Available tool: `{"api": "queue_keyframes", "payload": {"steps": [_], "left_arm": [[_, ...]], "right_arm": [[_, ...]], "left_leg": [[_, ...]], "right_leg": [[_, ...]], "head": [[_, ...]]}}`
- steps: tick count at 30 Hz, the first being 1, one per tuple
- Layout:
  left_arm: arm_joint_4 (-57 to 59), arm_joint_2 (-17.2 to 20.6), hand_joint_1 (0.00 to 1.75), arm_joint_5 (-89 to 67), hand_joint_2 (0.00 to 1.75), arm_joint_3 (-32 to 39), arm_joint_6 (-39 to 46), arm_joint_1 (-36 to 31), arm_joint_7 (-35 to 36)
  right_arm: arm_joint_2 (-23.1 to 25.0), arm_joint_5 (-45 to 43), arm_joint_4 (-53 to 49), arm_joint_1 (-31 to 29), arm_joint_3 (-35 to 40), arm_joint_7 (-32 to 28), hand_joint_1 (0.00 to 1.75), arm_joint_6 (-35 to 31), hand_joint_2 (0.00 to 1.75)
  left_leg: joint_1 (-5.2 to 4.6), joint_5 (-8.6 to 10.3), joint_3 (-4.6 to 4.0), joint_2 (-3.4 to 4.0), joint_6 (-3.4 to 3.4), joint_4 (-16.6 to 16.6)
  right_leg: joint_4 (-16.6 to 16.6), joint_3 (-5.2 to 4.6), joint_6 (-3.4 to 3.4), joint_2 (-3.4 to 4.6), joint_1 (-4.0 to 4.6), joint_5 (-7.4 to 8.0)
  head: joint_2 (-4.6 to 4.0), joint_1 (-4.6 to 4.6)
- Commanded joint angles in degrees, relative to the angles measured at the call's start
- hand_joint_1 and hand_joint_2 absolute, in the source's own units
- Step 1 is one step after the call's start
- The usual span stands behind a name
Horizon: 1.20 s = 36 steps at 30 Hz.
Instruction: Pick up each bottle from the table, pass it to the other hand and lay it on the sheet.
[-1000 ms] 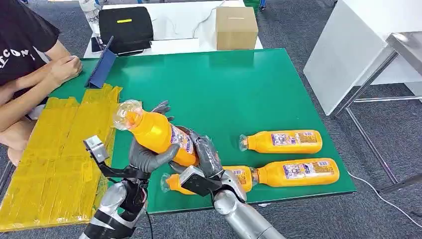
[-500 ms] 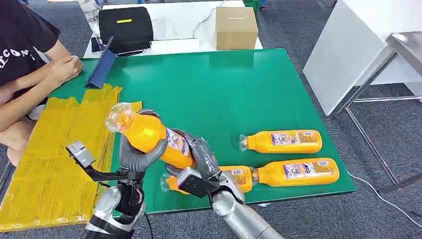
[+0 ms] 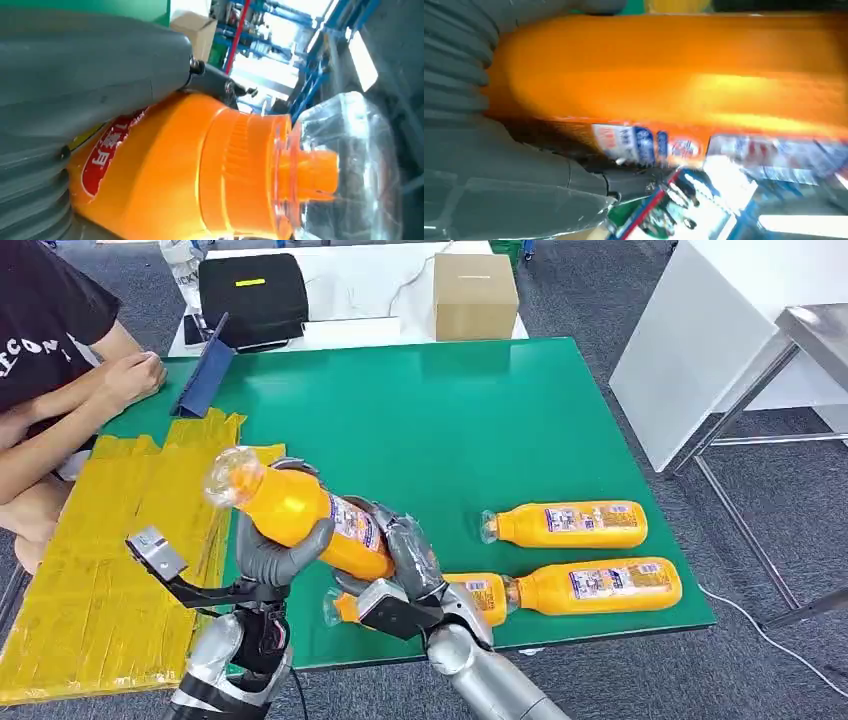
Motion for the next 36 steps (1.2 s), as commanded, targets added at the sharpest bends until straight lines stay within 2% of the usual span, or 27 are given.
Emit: {"api": "queue_keyframes", "payload": {"steps": [1,4,6,8,10,11,12,13,14,15,17,20,23,24,32,36], "left_arm": [[0.54,2.64,1.75,-19.21,1.75,2.21,15.50,-2.46,-8.41],[1.76,5.98,1.75,-33.70,1.75,2.80,24.05,-3.19,-8.52],[6.04,8.91,1.75,-56.96,1.75,3.70,33.01,-4.35,-1.39],[8.55,9.19,1.75,-78.48,1.75,9.32,34.32,-4.19,6.64],[9.61,8.43,1.75,-91.32,1.75,13.12,34.32,-3.95,10.42],[10.38,8.82,1.75,-96.57,1.75,14.60,34.32,-4.01,11.95],[14.12,10.94,1.75,-108.67,1.75,13.76,34.32,-4.98,17.98],[16.43,13.17,1.75,-114.30,1.75,12.40,33.28,-5.68,21.55],[19.09,15.36,1.75,-118.99,1.75,11.20,28.75,-6.67,25.24],[22.89,18.82,1.75,-118.99,1.75,6.00,25.55,-8.82,30.74],[29.42,20.46,1.75,-118.99,1.75,3.47,21.15,-11.55,33.31],[37.68,19.42,1.75,-114.33,1.75,5.77,19.82,-14.63,28.71],[46.89,20.34,1.75,-114.54,1.75,6.84,18.22,-18.27,30.25],[50.67,19.87,1.75,-111.80,1.75,9.42,17.49,-19.10,29.43],[53.58,19.19,1.75,-110.60,1.75,10.42,18.81,-19.64,28.19],[54.56,16.29,1.75,-102.84,1.75,15.30,19.21,-17.59,21.93]], "right_arm": [[-4.35,-2.07,-14.84,4.34,-3.43,0.49,0.00,-2.00,1.75],[-7.11,-4.81,-20.93,5.71,-3.76,4.19,0.00,4.67,1.75],[-7.83,-5.22,-23.47,6.72,-5.15,5.06,0.00,7.51,1.75],[-8.63,-5.44,-26.62,8.26,-7.11,5.23,0.00,9.81,1.75],[-8.84,-5.47,-28.19,9.17,-8.29,5.44,0.00,11.31,1.75],[-8.79,-5.51,-28.58,9.47,-8.85,5.44,0.00,11.92,0.00],[-8.86,-6.10,-29.19,10.02,-9.87,5.56,0.00,13.16,0.00],[-8.79,-7.54,-29.47,10.28,-10.63,5.12,0.00,14.80,0.00],[-8.81,-10.15,-29.78,10.84,-11.49,5.20,0.00,17.18,1.75],[-8.55,-11.40,-30.38,12.02,-13.57,4.99,0.00,18.30,1.75],[-8.02,-11.72,-30.73,12.93,-15.51,4.91,0.00,19.22,1.75],[-7.52,-11.70,-30.56,12.79,-16.49,5.03,0.00,20.60,1.75],[-7.12,-12.27,-29.59,12.09,-16.36,4.97,0.00,22.19,1.75],[-7.14,-11.49,-29.15,12.03,-15.96,5.16,0.00,22.15,1.75],[-7.10,-11.20,-28.73,12.10,-15.78,5.09,0.00,21.97,1.75],[-6.88,-10.75,-27.34,11.97,-15.61,5.60,0.00,21.57,1.75]], "left_leg": [[0.01,-0.10,0.23,-0.11,-0.06,0.01],[0.01,-0.06,0.11,-0.15,-0.04,-0.01],[0.00,-0.06,0.22,-0.06,-0.06,-0.06],[0.01,-0.05,0.27,-0.10,-0.09,-0.08],[0.00,-0.05,0.24,-0.06,-0.07,-0.07],[0.02,-0.11,0.37,-0.03,-0.10,-0.06],[0.02,-0.08,0.26,0.04,-0.08,-0.05],[0.00,-0.05,0.21,0.06,-0.07,-0.08],[0.03,-0.10,0.36,0.08,-0.10,-0.09],[0.00,-0.05,0.31,0.08,-0.09,-0.12],[0.03,-0.05,0.38,-0.11,-0.12,-0.11],[0.09,-0.05,0.33,-0.01,-0.11,-0.07],[0.09,-0.05,0.32,0.08,-0.10,-0.07],[0.09,-0.04,0.27,0.13,-0.08,-0.06],[0.09,-0.09,0.40,0.15,-0.13,-0.04],[0.06,-0.10,0.56,0.27,-0.22,-0.12]], "right_leg": [[0.02,0.27,-0.10,-0.19,0.03,-0.14],[0.00,0.16,-0.07,-0.18,0.02,-0.09],[-0.03,0.24,-0.08,-0.11,0.01,-0.08],[-0.05,0.28,-0.11,-0.15,0.03,-0.08],[-0.06,0.24,-0.10,-0.10,0.02,-0.07],[-0.06,0.36,-0.14,-0.09,0.05,-0.11],[-0.05,0.23,-0.10,0.00,0.03,-0.06],[-0.05,0.18,-0.08,-0.01,0.02,-0.04],[-0.07,0.33,-0.13,-0.05,0.05,-0.09],[-0.07,0.25,-0.11,-0.05,0.02,-0.07],[-0.06,0.36,-0.15,-0.27,0.06,-0.13],[-0.04,0.24,-0.15,-0.18,0.11,-0.09],[-0.02,0.23,-0.14,-0.08,0.10,-0.07],[-0.02,0.17,-0.12,-0.02,0.09,-0.04],[0.00,0.35,-0.16,0.07,0.11,-0.08],[-0.04,0.41,-0.16,0.22,0.09,0.02]], "head": [[0.00,-0.02],[0.00,0.02],[0.00,-0.02],[0.00,0.02],[0.00,0.00],[0.00,0.02],[0.00,0.00],[0.00,0.00],[0.00,0.02],[0.00,0.00],[0.00,0.00],[0.00,-0.02],[0.00,0.00],[0.00,0.00],[0.00,0.02],[0.00,0.02]]}}
